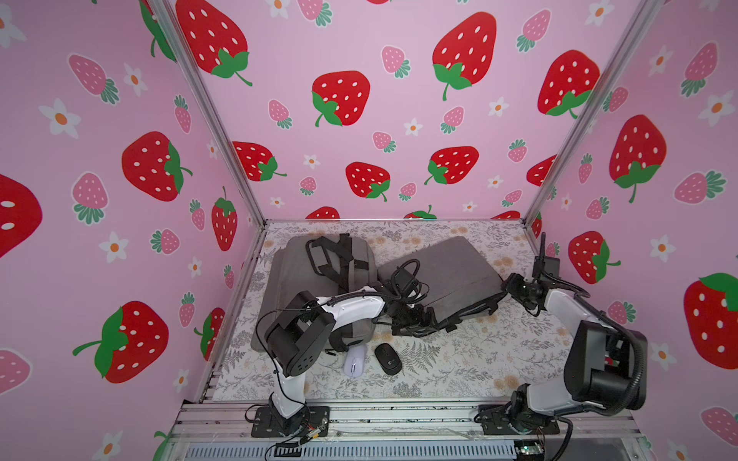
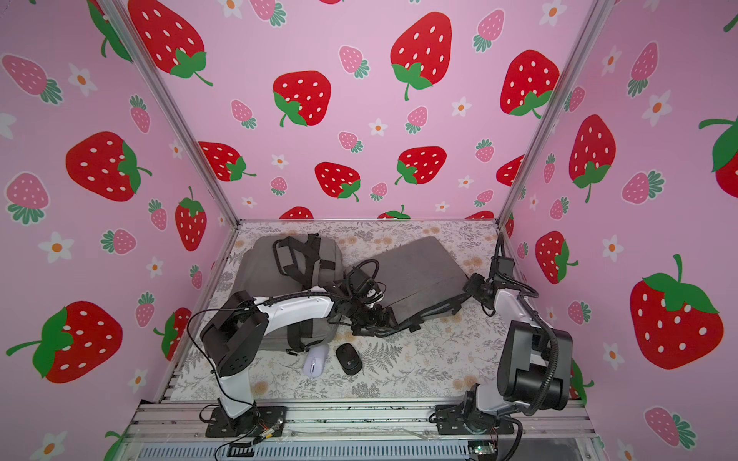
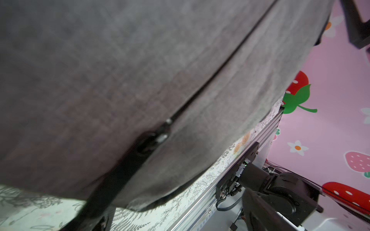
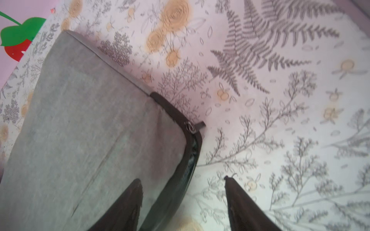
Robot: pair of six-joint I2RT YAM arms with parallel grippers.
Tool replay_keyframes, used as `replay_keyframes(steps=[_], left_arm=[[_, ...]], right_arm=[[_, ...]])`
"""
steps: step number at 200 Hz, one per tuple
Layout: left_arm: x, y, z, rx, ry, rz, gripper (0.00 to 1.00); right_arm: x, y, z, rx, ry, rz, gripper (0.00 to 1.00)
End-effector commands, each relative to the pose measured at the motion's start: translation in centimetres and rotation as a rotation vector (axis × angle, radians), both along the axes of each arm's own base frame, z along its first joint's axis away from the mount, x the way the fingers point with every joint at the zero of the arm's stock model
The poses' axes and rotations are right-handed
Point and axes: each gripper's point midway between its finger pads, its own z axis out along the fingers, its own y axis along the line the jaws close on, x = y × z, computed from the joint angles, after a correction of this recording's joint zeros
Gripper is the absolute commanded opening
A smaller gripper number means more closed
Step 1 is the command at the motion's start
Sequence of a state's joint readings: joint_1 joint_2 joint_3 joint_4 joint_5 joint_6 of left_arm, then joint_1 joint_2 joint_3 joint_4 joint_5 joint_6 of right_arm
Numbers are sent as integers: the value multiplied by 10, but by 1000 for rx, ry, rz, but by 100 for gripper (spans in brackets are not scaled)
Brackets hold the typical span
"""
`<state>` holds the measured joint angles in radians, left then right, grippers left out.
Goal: Put the mouse into the laptop bag
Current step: Adjust the zippered laptop bag at the center of the board.
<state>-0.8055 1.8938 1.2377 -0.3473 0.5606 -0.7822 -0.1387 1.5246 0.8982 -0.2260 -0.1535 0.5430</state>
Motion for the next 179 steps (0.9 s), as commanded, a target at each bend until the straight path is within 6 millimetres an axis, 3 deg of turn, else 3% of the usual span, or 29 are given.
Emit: replay_keyframes(steps=[1,33,60,69,76,85,103,115,144,179], left_arm=[[0,-2,-7,10,17,7,99],[3,-4,-15,16,30,9,99],[16,-6,-16,-12,35,25,96],[23,-5,-17,-24,36,39,91],[29,-5,-17,-32,33,44,86],[39,-4,-17,-33,27,53,73],[62,-5,-16,-42,16,67,49],[76,-7,-13,-50,3,70,41],[106,-14,-5,-73,-35,94,39],[145,-14,0,-75,-84,132,45]], right_arm=[[26,-6,-3,-7,-13,44,67],[54,3,-27,58,15,115,66],[63,8,-42,92,39,133,59],[63,9,-45,104,44,135,53],[62,10,-48,116,47,136,37],[58,10,-50,125,53,130,23],[45,8,-53,115,66,105,12],[33,6,-53,107,71,86,8],[-3,7,-48,106,84,37,3],[-55,10,-46,104,95,-23,0]])
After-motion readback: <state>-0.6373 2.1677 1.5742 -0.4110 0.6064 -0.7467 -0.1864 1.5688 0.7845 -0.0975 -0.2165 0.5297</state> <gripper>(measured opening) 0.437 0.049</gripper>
